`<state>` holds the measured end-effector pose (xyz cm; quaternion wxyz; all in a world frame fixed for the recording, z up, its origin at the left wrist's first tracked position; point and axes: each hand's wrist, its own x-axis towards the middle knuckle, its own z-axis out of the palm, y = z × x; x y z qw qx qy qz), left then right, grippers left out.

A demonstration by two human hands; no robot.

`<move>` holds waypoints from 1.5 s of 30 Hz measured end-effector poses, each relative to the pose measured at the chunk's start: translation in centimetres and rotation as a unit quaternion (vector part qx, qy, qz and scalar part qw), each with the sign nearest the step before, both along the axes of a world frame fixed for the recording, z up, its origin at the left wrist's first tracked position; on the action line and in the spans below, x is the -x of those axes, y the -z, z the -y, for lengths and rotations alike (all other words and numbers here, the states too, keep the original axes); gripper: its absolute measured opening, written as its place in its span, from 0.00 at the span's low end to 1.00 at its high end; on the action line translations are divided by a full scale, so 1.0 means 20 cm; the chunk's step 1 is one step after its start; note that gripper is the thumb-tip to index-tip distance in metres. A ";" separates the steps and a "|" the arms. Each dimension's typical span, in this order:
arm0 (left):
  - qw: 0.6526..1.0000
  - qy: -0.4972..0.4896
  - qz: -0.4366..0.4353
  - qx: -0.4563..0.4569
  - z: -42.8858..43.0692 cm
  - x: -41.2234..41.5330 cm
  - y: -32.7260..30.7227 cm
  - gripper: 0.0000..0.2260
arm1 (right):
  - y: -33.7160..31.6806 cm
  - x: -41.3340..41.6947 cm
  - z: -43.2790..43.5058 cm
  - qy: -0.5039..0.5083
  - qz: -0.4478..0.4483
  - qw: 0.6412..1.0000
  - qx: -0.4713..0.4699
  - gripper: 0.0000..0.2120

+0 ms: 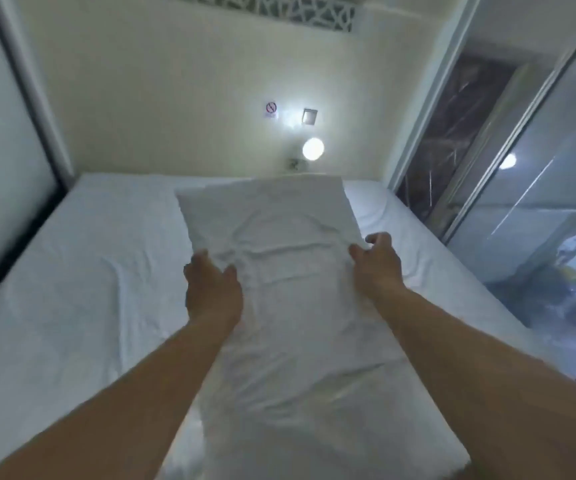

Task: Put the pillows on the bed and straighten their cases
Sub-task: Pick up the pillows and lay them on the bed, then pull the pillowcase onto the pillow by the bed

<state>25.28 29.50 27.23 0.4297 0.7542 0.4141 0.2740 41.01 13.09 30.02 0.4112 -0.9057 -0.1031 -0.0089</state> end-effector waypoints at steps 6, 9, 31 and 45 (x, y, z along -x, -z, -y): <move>0.992 0.054 -0.075 -0.084 -0.37 0.10 -0.33 0.27 | -0.33 0.03 -0.33 -0.124 -0.012 0.982 0.142 0.20; 0.985 0.074 -0.151 -0.031 -0.32 0.34 -0.08 0.26 | -0.10 0.22 -0.30 -0.187 -0.060 0.960 0.201 0.20; 0.781 0.151 -0.605 0.043 0.47 2.05 2.92 0.69 | 2.94 1.99 -0.18 -0.676 0.134 0.490 0.533 0.69; 0.886 0.130 -0.402 -0.189 0.56 2.18 2.63 0.09 | 2.63 2.10 -0.13 -0.716 0.130 0.540 0.423 0.07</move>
